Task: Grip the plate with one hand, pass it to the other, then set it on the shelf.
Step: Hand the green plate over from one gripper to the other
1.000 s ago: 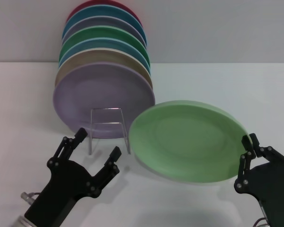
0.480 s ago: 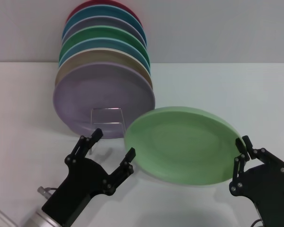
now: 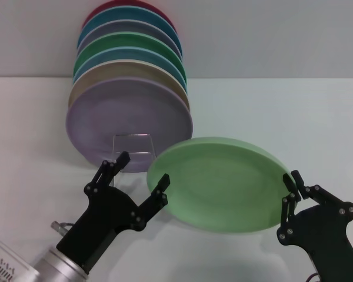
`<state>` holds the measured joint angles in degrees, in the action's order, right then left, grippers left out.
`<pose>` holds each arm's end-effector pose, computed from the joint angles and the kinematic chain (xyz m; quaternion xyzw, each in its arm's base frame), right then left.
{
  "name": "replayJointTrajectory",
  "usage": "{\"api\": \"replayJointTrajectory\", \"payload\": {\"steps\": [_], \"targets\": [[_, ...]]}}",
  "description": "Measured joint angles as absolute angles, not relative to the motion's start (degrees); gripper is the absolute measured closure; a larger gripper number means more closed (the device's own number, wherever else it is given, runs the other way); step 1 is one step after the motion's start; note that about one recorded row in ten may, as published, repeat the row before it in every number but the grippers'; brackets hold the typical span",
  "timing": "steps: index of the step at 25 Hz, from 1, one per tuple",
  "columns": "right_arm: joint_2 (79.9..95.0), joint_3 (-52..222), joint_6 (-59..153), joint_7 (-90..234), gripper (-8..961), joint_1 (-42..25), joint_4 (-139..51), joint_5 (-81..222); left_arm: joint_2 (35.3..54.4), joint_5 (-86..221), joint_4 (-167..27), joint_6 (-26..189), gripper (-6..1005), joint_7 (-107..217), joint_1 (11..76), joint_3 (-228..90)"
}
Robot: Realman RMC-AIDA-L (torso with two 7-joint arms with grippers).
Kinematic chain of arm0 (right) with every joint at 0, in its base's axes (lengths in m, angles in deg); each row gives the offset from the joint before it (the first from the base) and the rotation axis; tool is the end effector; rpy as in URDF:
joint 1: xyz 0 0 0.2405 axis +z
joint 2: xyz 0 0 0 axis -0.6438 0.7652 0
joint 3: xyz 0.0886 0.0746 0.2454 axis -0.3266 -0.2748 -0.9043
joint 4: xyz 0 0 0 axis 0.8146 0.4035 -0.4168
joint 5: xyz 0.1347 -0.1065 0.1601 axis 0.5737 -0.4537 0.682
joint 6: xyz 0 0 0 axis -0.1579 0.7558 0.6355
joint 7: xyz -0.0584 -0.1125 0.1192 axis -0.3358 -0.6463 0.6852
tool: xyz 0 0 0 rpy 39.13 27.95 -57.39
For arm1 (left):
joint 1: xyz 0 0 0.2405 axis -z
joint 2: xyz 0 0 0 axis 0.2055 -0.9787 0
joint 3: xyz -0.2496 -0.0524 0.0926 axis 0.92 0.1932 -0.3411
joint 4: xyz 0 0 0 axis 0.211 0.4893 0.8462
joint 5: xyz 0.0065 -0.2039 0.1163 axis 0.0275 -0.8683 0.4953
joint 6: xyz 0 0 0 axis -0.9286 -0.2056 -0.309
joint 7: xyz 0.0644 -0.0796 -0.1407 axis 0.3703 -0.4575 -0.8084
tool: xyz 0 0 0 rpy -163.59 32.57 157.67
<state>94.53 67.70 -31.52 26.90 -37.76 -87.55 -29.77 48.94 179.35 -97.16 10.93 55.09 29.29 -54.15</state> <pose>0.2572 0.2026 -0.1225 -0.7244 0.0437 0.2679 0.6337 -0.2641 0.2667 -0.1396 -0.8051 -0.1492 -0.3935 0.4180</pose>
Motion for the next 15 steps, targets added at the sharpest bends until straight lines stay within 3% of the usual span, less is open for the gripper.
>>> {"api": "replayJointTrajectory", "payload": {"steps": [8, 15], "targets": [[94.53, 67.7, -31.1, 26.9, 932, -37.7, -87.6, -29.8, 48.99, 179.7, -97.2, 11.6, 204, 55.4, 29.6, -53.8], [94.46, 67.7, -31.0, 26.9, 931, -37.3, -87.6, -29.8, 49.04, 179.7, -97.2, 12.1, 508, 55.5, 29.8, -53.8]]}}
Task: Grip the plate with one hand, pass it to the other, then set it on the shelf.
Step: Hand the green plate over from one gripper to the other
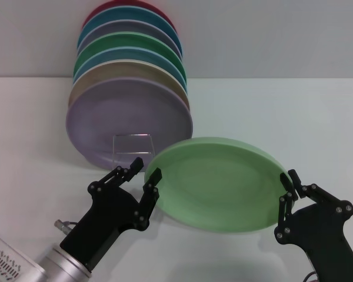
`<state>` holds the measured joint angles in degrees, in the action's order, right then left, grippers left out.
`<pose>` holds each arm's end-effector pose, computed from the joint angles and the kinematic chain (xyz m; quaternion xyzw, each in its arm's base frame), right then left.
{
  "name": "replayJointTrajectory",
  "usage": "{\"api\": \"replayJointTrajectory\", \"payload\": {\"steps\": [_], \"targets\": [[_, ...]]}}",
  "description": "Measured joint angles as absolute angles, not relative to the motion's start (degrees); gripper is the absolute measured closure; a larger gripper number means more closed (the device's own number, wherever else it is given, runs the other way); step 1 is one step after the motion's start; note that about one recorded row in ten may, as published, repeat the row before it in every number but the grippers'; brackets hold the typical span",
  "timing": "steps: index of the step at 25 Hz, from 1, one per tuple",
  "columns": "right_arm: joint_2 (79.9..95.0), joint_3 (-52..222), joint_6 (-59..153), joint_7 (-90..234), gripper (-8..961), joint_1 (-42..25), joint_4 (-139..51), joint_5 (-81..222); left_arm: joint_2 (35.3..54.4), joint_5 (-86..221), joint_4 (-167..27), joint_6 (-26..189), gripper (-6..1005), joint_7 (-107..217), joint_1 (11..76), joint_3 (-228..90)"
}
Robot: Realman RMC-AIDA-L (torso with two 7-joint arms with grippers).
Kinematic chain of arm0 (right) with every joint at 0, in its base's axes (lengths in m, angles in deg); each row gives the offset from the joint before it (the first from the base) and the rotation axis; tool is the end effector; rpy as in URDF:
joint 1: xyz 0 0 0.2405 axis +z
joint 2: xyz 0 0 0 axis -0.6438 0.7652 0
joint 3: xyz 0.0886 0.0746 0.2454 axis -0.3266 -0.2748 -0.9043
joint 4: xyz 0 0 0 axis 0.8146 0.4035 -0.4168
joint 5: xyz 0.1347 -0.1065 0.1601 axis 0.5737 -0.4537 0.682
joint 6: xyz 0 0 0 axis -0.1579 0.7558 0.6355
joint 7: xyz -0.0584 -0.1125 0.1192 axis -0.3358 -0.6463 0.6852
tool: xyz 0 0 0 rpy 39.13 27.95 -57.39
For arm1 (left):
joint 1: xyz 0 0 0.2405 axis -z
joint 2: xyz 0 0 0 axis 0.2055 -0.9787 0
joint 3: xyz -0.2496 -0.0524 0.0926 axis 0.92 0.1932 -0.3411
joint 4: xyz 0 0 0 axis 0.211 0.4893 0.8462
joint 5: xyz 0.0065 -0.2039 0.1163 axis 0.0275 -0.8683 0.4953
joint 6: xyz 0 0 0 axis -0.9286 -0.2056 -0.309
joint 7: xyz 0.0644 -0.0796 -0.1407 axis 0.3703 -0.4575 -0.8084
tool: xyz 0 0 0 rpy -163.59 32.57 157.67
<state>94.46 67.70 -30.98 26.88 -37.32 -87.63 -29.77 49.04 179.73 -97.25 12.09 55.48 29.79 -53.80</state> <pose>0.2563 0.2047 -0.1237 -0.7274 0.0421 0.2680 0.6303 -0.2626 0.2695 -0.1426 -0.8096 -0.1466 -0.3875 0.4157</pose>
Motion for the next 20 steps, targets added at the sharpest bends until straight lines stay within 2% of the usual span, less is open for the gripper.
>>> {"api": "replayJointTrajectory", "payload": {"steps": [4, 20], "targets": [[94.44, 67.7, -30.9, 26.9, 931, -37.2, -87.6, -29.8, 49.03, 179.7, -97.3, 12.1, 655, 55.5, 29.9, -53.8], [94.33, 67.9, -30.4, 26.9, 931, -37.1, -87.7, -29.8, 49.03, 179.7, -97.3, 13.0, 678, 55.6, 30.4, -54.3]]}}
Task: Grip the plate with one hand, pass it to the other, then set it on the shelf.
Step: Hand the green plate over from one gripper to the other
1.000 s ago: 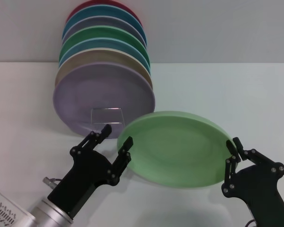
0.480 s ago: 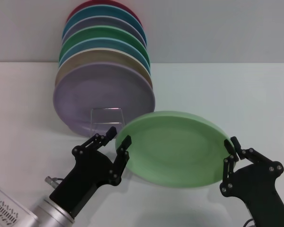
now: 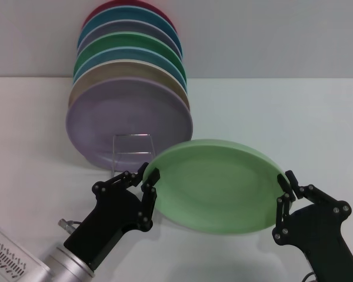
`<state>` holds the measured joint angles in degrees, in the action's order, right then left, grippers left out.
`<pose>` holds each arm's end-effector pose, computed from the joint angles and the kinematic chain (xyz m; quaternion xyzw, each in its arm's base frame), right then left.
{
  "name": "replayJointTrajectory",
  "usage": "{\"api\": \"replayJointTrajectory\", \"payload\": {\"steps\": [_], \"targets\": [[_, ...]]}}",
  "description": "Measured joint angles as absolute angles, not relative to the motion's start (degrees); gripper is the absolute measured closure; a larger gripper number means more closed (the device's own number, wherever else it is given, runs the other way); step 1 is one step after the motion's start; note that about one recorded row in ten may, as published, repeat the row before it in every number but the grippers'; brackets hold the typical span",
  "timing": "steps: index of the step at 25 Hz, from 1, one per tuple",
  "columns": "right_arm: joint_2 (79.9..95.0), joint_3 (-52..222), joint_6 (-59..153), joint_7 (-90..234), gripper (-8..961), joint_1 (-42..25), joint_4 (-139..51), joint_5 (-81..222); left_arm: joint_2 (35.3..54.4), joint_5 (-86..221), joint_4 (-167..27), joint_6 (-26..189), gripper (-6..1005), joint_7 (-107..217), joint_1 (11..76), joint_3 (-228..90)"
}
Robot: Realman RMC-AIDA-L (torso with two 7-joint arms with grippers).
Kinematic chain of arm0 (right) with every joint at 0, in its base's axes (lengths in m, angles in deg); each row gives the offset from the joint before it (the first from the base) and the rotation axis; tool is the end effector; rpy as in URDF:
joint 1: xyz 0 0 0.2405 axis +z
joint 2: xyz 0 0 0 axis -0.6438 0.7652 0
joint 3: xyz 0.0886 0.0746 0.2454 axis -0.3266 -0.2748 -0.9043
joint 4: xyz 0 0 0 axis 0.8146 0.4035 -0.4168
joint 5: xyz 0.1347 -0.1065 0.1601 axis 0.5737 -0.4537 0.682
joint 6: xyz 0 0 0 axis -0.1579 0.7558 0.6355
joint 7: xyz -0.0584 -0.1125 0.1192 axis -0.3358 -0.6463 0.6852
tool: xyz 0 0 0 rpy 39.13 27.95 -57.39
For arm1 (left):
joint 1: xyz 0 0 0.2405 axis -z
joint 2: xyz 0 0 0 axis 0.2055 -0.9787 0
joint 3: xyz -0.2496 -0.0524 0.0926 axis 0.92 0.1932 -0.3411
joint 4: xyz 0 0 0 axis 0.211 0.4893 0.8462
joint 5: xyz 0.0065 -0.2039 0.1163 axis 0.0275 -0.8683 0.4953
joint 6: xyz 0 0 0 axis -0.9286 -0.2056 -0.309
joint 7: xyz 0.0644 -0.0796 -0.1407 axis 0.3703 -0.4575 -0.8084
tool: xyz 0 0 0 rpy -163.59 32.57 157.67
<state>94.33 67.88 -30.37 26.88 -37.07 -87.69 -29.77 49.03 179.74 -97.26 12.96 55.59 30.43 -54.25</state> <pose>0.2564 0.2054 -0.1253 -0.7319 0.0413 0.2666 0.6258 -0.2611 0.2711 -0.1458 -0.8156 -0.1436 -0.3827 0.4095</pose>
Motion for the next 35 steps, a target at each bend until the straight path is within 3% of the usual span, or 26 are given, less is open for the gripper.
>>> {"api": "replayJointTrajectory", "payload": {"steps": [3, 8, 13, 33, 35], "targets": [[94.26, 67.9, -30.4, 26.9, 931, -37.1, -87.7, -29.8, 49.03, 179.7, -97.3, 13.0, 848, 55.6, 30.4, -54.3], [94.25, 67.9, -30.4, 26.9, 916, -37.1, -87.6, -29.8, 49.03, 179.7, -97.3, 13.4, 862, 55.6, 30.5, -54.1], [94.26, 67.9, -30.4, 26.9, 901, -37.1, -87.6, -29.9, 49.03, 179.6, -97.6, 14.4, 953, 55.1, 30.6, -53.8], [94.13, 69.1, -31.5, 26.9, 842, -35.7, -86.4, -30.3, 49.04, 179.3, -99.0, 11.7, 956, 59.5, 28.4, -52.5], [94.07, 70.7, -33.8, 27.1, 760, -35.4, -86.3, -30.3, 48.9, 179.3, -99.3, 9.9, 957, 60.3, 27.6, -51.3]]}}
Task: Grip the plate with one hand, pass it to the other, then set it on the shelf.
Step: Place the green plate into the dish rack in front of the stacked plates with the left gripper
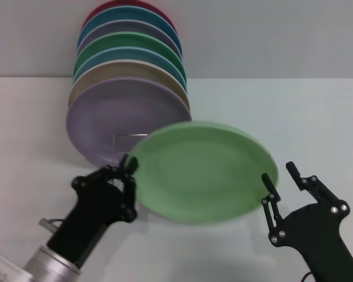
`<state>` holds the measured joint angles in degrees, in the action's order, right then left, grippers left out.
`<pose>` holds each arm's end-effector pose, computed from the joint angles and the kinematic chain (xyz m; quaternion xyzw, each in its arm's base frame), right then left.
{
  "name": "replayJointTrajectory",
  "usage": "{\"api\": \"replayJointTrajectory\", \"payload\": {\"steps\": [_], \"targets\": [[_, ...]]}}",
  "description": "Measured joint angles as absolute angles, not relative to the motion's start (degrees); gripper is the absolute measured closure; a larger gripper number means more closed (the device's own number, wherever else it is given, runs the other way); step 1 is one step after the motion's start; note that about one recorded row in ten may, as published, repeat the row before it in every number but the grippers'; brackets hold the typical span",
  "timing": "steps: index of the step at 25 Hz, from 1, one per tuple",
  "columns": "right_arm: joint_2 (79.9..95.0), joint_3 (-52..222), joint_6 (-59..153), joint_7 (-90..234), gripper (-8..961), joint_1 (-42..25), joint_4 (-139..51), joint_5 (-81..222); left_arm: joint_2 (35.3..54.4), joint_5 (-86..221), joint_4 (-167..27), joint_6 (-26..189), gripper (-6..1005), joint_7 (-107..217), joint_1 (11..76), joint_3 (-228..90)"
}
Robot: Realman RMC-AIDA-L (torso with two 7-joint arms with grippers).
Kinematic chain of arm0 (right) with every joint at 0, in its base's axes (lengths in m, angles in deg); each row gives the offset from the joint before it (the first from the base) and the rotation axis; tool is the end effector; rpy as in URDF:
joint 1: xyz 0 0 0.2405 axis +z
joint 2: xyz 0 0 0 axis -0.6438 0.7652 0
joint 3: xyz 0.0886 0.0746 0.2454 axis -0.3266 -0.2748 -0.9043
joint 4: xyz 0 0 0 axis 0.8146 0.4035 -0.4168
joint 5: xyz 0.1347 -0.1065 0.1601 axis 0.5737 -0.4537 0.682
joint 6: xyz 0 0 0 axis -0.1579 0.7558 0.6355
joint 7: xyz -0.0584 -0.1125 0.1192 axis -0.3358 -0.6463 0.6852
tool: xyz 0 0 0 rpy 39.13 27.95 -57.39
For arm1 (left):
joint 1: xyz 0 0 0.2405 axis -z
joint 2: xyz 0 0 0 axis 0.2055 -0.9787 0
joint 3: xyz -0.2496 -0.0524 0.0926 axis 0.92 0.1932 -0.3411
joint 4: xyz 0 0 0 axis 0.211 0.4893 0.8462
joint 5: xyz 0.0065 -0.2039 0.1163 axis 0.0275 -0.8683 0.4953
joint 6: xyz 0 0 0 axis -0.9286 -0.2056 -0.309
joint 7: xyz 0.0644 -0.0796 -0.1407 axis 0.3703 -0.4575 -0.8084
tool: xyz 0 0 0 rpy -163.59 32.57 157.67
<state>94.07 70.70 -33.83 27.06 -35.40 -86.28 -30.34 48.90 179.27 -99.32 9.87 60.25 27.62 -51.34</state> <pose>0.2491 0.2019 -0.1226 -0.7326 0.0086 0.2893 0.6161 -0.2618 0.2666 -0.1317 -0.7871 -0.1320 -0.3924 0.4572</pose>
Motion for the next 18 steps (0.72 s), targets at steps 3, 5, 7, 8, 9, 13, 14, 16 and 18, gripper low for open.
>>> {"api": "replayJointTrajectory", "payload": {"steps": [3, 5, 7, 8, 9, 13, 14, 16, 18], "targets": [[93.94, 75.2, -40.2, 27.2, 636, -34.7, -86.0, -30.4, 48.65, 179.3, -99.1, 7.0, 957, 60.0, 26.8, -49.3], [93.92, 76.3, -41.8, 27.2, 635, -34.4, -86.0, -30.4, 48.51, 179.3, -98.8, 5.5, 957, 59.8, 26.5, -47.9], [93.91, 78.3, -44.5, 26.9, 634, -34.0, -85.8, -30.5, 48.47, 179.3, -98.4, 3.6, 957, 59.7, 26.1, -46.5], [93.91, 79.0, -45.0, 26.9, 633, -33.8, -85.4, -30.5, 48.43, 179.2, -98.2, 2.5, 957, 59.7, 26.0, -45.9], [93.91, 79.4, -45.1, 26.9, 633, -33.7, -85.0, -30.5, 48.4, 179.2, -98.1, 1.3, 957, 59.5, 25.8, -45.3], [94.1, 79.7, -43.0, 26.9, 633, -33.5, -82.7, -30.2, 48.17, 179.4, -97.0, -3.7, 957, 57.7, 25.4, -42.5], [94.13, 79.6, -42.2, 27.0, 633, -33.5, -82.4, -30.0, 48.14, 179.4, -96.5, -4.7, 956, 57.0, 25.4, -41.7], [94.13, 79.1, -40.0, 27.2, 634, -33.5, -81.9, -29.6, 48.14, 179.5, -95.5, -6.2, 956, 55.6, 25.6, -40.5], [94.15, 79.1, -39.3, 27.3, 634, -33.4, -81.6, -29.1, 48.15, 179.6, -94.5, -7.1, 956, 54.7, 26.0, -39.6]]}}
